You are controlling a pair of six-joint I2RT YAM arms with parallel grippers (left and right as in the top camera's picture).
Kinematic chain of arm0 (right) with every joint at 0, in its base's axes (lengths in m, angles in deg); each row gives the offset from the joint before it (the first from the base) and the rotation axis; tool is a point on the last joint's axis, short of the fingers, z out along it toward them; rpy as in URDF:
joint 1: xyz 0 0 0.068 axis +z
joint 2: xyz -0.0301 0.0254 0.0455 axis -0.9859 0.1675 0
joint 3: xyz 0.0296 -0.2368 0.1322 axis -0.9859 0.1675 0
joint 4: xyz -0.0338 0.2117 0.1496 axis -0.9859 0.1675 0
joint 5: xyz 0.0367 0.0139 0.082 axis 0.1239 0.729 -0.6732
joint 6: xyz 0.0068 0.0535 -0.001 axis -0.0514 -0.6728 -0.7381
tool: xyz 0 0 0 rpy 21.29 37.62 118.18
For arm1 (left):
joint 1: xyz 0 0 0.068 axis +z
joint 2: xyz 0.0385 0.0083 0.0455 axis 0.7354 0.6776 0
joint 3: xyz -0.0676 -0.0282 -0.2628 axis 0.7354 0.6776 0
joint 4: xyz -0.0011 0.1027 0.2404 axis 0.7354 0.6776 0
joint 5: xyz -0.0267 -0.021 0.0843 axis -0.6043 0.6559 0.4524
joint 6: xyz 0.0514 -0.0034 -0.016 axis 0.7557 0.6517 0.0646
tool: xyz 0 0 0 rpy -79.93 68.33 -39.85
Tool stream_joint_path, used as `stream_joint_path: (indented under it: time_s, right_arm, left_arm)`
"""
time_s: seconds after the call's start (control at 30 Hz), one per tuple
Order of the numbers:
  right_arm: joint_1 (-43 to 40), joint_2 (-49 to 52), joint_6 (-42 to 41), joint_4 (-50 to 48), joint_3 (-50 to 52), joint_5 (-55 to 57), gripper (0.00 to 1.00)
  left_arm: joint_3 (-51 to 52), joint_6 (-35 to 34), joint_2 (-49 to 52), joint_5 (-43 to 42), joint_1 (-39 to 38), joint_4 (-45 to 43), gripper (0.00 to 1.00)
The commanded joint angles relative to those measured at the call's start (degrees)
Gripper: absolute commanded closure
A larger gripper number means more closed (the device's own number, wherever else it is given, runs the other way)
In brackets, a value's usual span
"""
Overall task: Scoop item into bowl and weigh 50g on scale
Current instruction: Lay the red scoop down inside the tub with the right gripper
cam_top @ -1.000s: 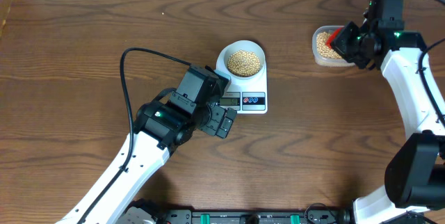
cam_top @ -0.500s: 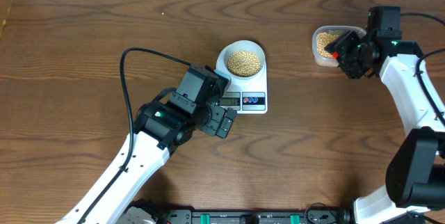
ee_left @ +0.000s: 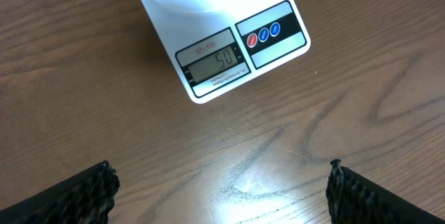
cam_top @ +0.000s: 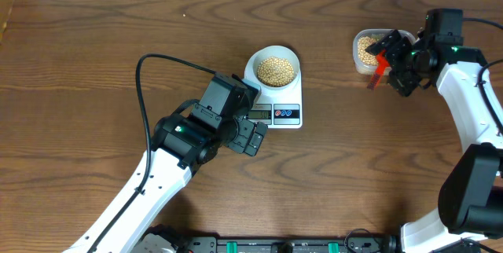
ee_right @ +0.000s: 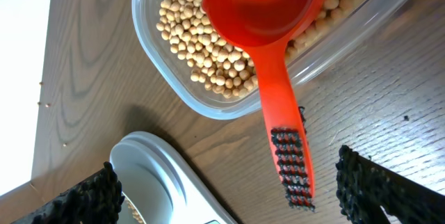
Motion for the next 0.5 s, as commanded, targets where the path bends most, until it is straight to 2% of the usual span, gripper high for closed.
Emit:
stream_joint_path:
  time_s: [0.0, 0.47]
  right_arm:
    - [-0.87, -1.95, 4.11, 0.02, 0.02, -1.11, 0.02]
    - [-2.89, -14.03, 22.05, 1.14, -0.04, 2.71, 0.01]
  left_arm:
    - [-0.37, -0.04, -0.15, 0.31, 0.20, 0.09, 0.02]
    - [-0.37, -0.04, -0.15, 0.31, 0.20, 0.09, 0.02]
